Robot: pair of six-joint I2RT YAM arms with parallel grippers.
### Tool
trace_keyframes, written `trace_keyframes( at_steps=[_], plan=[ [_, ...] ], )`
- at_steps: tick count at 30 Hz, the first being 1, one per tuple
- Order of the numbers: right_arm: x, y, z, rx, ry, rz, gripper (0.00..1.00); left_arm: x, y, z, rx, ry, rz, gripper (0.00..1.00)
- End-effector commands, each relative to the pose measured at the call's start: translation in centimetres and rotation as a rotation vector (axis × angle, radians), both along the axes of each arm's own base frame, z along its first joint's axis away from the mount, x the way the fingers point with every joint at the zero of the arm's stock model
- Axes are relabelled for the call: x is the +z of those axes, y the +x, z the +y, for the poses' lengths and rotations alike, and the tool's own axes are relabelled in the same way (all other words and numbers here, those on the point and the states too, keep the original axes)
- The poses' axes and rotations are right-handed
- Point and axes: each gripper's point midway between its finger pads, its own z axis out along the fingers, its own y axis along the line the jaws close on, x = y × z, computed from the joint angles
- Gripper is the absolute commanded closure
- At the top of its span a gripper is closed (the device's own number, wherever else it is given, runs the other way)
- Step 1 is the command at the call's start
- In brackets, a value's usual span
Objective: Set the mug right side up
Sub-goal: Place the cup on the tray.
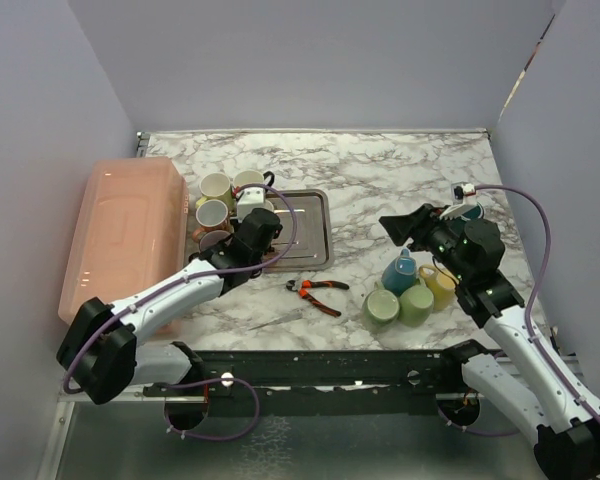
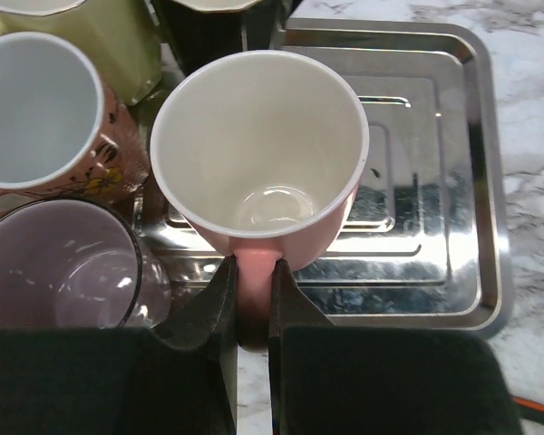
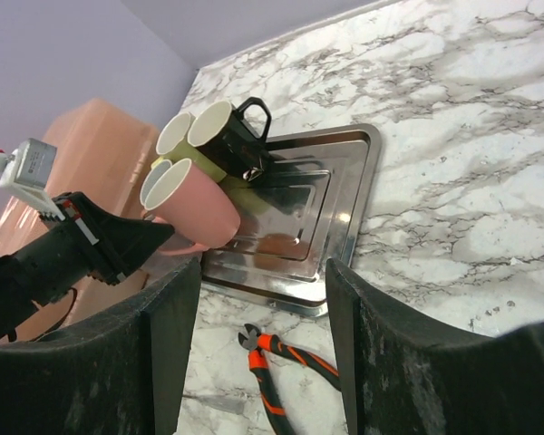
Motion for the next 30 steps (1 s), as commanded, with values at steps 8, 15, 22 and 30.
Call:
trace_keyframes(
  at_steps=[8,15,22,30],
  plan=[
    [-1.4,0.6,-0.9,-0.055,-0.036,0.053,0.39,-0.7,4.5,2.3,0.135,-0.042,-0.087,1.0],
    [-1.7,0.8,-0.8,-0.058,-0.04,0.065,0.39,-1.4,5.6,3.7,0.196,0.047,-0.102,1.0],
    [-1.8,0.9,-1.0,-0.067,-0.045,0.074,0.39,-2.3,5.8,4.5,0.21,0.122,-0.09,1.0],
    [-1.9,0.9,-0.8,-0.059,-0.041,0.083,0.39,-3.1,5.8,5.3,0.22,0.162,-0.066,1.0]
  ],
)
